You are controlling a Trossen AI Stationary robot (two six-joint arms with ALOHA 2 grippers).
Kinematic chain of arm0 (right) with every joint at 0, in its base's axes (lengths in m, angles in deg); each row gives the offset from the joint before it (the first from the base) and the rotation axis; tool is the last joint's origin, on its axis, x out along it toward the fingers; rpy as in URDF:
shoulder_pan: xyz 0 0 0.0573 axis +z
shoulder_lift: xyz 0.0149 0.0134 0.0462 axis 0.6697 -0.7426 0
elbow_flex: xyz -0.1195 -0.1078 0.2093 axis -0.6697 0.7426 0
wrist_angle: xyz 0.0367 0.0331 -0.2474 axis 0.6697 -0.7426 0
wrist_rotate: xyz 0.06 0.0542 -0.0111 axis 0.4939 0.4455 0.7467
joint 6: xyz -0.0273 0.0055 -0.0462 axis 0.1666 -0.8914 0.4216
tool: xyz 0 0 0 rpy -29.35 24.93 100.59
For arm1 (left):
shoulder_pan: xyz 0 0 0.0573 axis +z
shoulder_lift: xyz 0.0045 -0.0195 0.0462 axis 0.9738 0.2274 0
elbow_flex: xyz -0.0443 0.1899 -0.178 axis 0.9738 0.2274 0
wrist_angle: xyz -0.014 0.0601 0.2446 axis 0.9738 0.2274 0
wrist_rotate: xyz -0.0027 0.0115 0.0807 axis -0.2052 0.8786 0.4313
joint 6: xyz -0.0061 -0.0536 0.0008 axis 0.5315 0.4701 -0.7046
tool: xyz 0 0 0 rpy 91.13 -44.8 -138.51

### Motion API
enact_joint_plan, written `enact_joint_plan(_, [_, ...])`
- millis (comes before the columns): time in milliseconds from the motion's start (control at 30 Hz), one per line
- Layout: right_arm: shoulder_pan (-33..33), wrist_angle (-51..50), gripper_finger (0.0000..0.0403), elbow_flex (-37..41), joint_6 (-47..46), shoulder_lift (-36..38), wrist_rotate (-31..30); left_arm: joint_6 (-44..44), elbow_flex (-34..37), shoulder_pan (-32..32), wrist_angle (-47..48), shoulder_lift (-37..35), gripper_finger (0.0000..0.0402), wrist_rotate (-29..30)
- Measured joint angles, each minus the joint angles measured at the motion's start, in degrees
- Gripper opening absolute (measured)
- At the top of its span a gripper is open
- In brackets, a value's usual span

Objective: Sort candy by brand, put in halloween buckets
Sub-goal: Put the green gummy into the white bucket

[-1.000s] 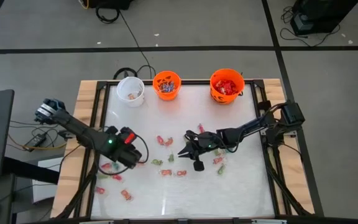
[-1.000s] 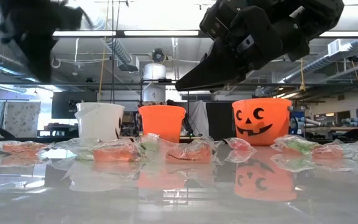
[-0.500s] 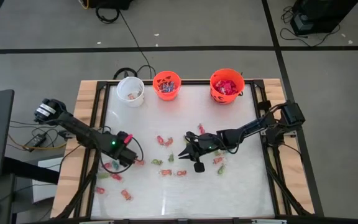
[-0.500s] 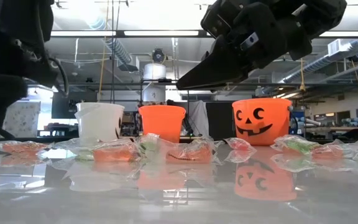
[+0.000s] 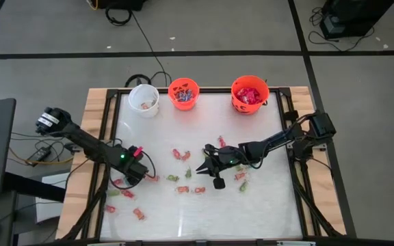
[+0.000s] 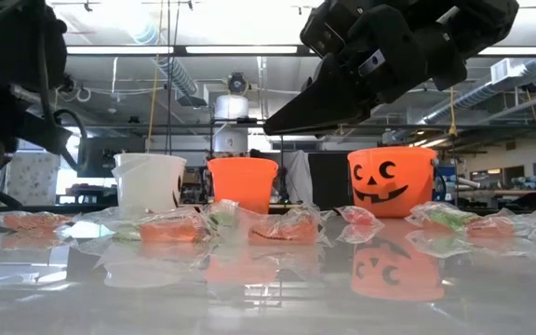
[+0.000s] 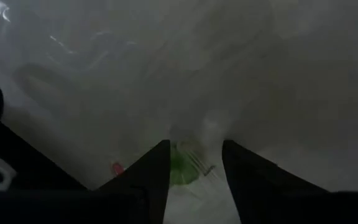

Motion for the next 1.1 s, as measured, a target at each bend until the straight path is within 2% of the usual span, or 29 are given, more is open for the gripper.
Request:
enact_joint_plan(100, [0.0, 0.0, 0.0062, 0.0, 0.0, 0.0, 0.0, 1.6, -0.3, 0.0, -0.1, 0.1, 0.0127, -0.4])
enact_joint_plan(333, [0.0, 0.0, 0.0062, 0.0, 0.0, 0.0, 0.0, -0.6, -5.3, 2.0, -0.9, 0.3, 0.0012, 0.8])
enact_joint_plan(400, [0.0, 0.1, 0.0062, 0.0, 0.0, 0.0, 0.0, -2.7, -6.9, 3.1, 0.1, 0.3, 0.001, 2.8])
enact_joint_plan(500, [0.0, 0.1, 0.0062, -0.1, 0.0, 0.0, 0.0, -8.3, -11.6, 5.4, -0.2, 0.3, 0.0012, 8.9])
enact_joint_plan(667, [-0.1, -0.1, 0.0062, -1.6, 0.0, 0.0, 0.3, -21.0, -22.8, 12.7, 4.2, 0.3, 0.0004, 17.6])
enact_joint_plan(800, [-0.1, -1.4, 0.0062, -2.4, -0.1, 0.0, 1.9, -33.8, -29.0, 19.6, 6.1, 0.3, 0.0003, 27.4])
enact_joint_plan(900, [0.0, -2.2, 0.0062, -2.5, -0.5, 0.0, 2.0, -42.2, -31.0, 27.6, 3.5, 0.2, 0.0002, 27.1])
enact_joint_plan(1100, [0.0, -2.6, 0.0062, -2.5, -1.5, 0.0, 2.0, -53.3, -31.1, 44.6, -2.7, 0.2, 0.0002, 19.8])
